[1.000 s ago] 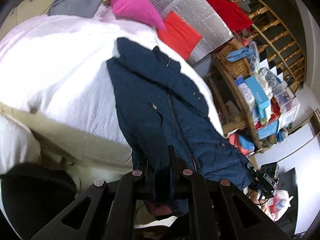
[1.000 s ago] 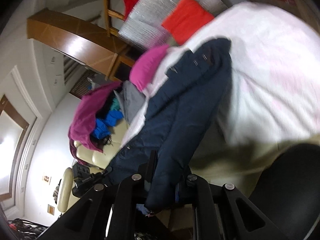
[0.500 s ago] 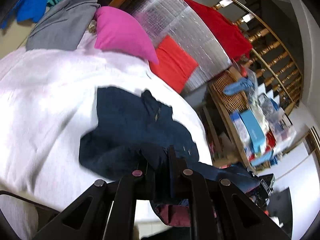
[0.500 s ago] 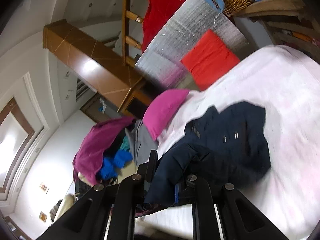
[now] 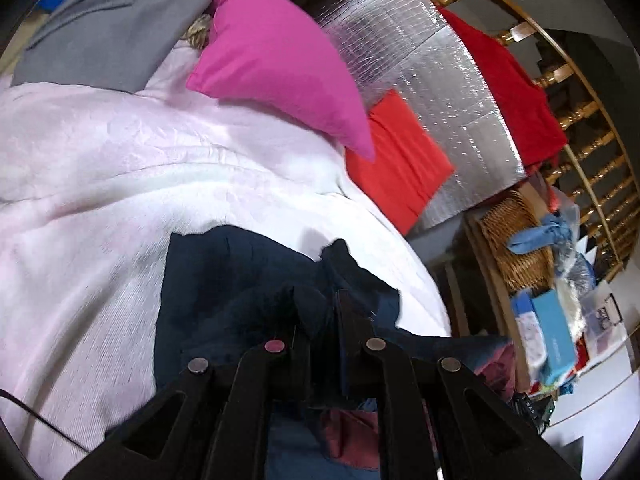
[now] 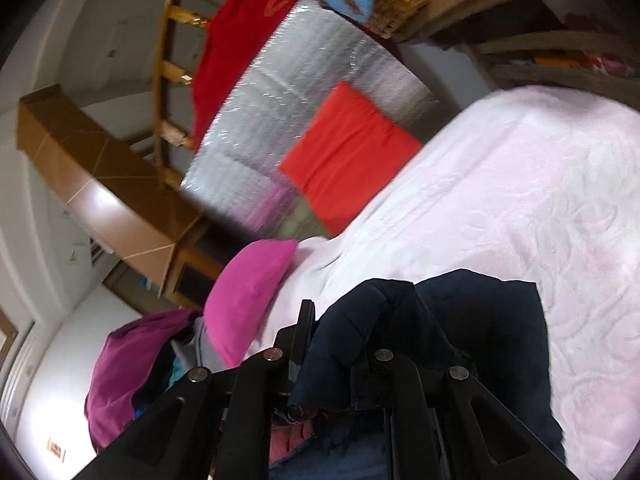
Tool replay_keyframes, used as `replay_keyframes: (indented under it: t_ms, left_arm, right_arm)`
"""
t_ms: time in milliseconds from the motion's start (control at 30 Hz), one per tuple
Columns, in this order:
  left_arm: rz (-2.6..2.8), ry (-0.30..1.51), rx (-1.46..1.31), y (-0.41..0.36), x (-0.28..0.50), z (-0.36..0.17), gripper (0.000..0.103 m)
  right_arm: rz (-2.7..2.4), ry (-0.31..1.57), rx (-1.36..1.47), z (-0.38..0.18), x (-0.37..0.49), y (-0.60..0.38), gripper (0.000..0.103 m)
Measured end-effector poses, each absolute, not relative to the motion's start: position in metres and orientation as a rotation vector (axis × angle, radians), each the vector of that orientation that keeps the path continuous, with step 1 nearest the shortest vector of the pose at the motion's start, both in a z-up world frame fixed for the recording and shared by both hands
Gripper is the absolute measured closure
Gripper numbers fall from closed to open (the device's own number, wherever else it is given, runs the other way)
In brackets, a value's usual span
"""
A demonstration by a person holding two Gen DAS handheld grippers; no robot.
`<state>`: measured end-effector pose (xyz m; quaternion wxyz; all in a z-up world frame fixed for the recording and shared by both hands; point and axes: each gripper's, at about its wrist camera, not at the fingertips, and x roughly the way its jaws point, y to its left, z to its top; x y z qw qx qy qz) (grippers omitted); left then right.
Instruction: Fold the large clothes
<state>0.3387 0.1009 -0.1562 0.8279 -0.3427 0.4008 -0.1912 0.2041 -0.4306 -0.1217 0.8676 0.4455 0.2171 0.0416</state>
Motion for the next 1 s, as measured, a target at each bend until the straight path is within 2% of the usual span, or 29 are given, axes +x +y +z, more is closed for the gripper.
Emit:
replay_keyframes:
  t_ms: [500, 600, 667, 700, 767, 800, 833, 867, 900, 933, 1000]
  left_arm:
    - [-0.378, 0.911, -0.658, 0.066, 0.427, -0.189, 0.091]
    - [-0.361, 0.941, -0.694, 0.066, 0.434, -0.198, 0.088]
    - [-0.365, 0.953, -0.727, 0.067, 0.436, -0.201, 0.084]
    - [-0.367, 0.951, -0.737, 0.068, 0.435, -0.201, 0.081]
    - [-0.377, 0.933, -0.766, 0.069, 0.432, -0.198, 0.074]
    - [-0.393, 0.914, -0.788, 0.071, 0.43, -0.194, 0.06]
    - [-0.411, 0.889, -0.807, 0.072, 0.427, -0.189, 0.041]
    - [-0.429, 0.828, -0.835, 0.075, 0.419, -0.179, 0.033]
    - [-0.406, 0.766, -0.836, 0.079, 0.412, -0.17, 0.019]
    - [-0.371, 0.687, -0.827, 0.083, 0.4, -0.157, 0.014]
    - [-0.369, 0.59, -0.819, 0.088, 0.384, -0.14, 0.01]
  right_arm:
    - [-0.014, 0.51, 0.987, -0.183, 0.3, -0.458, 0.088]
    - [-0.019, 0.546, 1.045, -0.2, 0.313, -0.464, 0.084]
    - [-0.014, 0.566, 1.107, -0.21, 0.317, -0.469, 0.076]
    - [-0.009, 0.568, 1.123, -0.212, 0.317, -0.472, 0.068]
    - [0.004, 0.545, 1.142, -0.212, 0.314, -0.475, 0.046]
    - [0.003, 0.52, 1.136, -0.208, 0.31, -0.475, 0.027]
    - [-0.007, 0.491, 1.122, -0.203, 0.305, -0.476, 0.018]
    - [-0.019, 0.455, 1.107, -0.196, 0.298, -0.476, 0.018]
    - [-0.008, 0.426, 1.096, -0.189, 0.293, -0.475, 0.018]
    - [0.006, 0.418, 1.088, -0.184, 0.292, -0.474, 0.018]
    - [0.034, 0.415, 1.056, -0.172, 0.285, -0.468, 0.018]
